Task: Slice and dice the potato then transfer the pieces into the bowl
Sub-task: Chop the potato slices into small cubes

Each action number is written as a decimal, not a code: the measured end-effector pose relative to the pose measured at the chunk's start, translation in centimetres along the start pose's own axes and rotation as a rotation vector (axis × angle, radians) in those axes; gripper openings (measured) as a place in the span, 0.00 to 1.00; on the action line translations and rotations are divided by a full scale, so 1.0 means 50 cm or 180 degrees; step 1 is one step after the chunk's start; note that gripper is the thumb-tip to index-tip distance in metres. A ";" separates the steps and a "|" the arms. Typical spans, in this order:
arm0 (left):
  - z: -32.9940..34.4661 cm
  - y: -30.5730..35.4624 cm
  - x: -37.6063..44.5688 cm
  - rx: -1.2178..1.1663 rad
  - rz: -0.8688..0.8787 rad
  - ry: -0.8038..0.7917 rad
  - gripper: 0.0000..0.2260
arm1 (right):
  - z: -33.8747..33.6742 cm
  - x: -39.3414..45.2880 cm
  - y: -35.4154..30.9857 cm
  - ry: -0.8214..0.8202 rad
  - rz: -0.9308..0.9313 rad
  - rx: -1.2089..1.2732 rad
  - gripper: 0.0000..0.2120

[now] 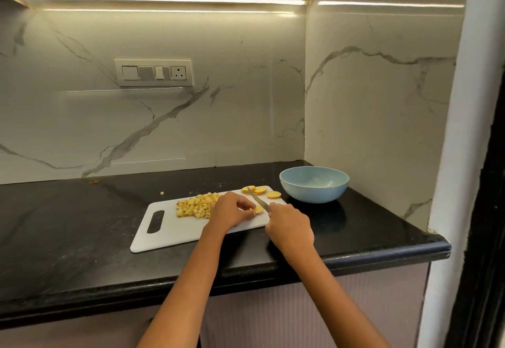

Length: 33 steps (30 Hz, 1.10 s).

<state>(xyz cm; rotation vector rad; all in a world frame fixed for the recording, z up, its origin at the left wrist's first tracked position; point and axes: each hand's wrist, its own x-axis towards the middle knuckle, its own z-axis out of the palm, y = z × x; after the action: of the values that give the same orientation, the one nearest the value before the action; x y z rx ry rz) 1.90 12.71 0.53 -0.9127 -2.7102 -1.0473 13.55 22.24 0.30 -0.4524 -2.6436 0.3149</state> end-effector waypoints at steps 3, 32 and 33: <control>0.002 0.000 0.002 -0.0050 -0.0071 0.0030 0.07 | -0.007 -0.016 -0.003 -0.0060 0.0029 -0.0025 0.11; 0.005 0.011 -0.007 0.0128 -0.0181 0.0287 0.06 | -0.038 -0.003 -0.022 -0.0498 -0.0014 -0.0246 0.10; 0.006 0.011 -0.009 0.0121 -0.0173 0.0303 0.06 | -0.037 -0.002 -0.025 -0.0513 -0.0060 -0.0304 0.11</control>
<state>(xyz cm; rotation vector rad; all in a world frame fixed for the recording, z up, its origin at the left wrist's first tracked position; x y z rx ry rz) 2.62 12.99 0.52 -0.7669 -2.6808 -1.0176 14.17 21.32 2.26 -0.4493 -2.8279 0.2285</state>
